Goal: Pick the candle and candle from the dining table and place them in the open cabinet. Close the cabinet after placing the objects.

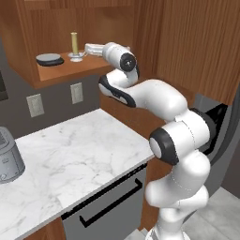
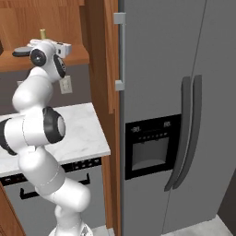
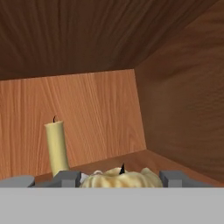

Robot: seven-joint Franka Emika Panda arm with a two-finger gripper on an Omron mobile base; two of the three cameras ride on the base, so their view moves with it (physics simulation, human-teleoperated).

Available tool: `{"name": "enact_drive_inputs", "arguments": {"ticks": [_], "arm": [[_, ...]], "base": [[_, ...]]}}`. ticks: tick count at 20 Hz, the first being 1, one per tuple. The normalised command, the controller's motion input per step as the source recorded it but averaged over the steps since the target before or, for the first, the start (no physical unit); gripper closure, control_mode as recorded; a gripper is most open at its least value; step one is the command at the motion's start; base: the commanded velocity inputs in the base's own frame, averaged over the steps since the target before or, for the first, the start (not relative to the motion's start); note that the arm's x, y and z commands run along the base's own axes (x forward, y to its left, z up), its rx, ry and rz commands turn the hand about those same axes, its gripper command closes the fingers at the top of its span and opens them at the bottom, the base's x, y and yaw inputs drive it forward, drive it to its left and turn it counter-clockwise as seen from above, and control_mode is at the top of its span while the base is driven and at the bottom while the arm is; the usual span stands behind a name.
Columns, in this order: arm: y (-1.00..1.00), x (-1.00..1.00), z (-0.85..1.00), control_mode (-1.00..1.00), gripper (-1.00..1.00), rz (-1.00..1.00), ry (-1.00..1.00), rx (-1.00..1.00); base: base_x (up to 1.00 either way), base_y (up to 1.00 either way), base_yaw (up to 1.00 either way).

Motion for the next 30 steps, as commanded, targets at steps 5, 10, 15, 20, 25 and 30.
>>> {"name": "enact_drive_inputs", "arguments": {"ticks": [5,10,15,20,25,30], "arm": [[0.00,0.07,-0.05,-1.00,1.00,0.00,0.00,0.00],[0.00,0.03,-0.07,-1.00,1.00,0.00,-0.01,0.00],[0.00,0.03,-0.05,-1.00,1.00,0.00,-0.03,0.00],[0.00,0.15,0.00,-1.00,1.00,0.00,-0.06,0.00],[0.00,0.30,0.00,-1.00,1.00,0.00,-0.04,0.00],[0.08,0.24,-0.03,-1.00,1.00,0.00,0.00,0.00]], "base": [[0.00,0.00,0.00],[0.00,0.00,0.00],[0.00,0.00,0.00],[0.00,0.00,0.00],[0.00,0.00,0.00],[0.00,0.00,0.00]]}}
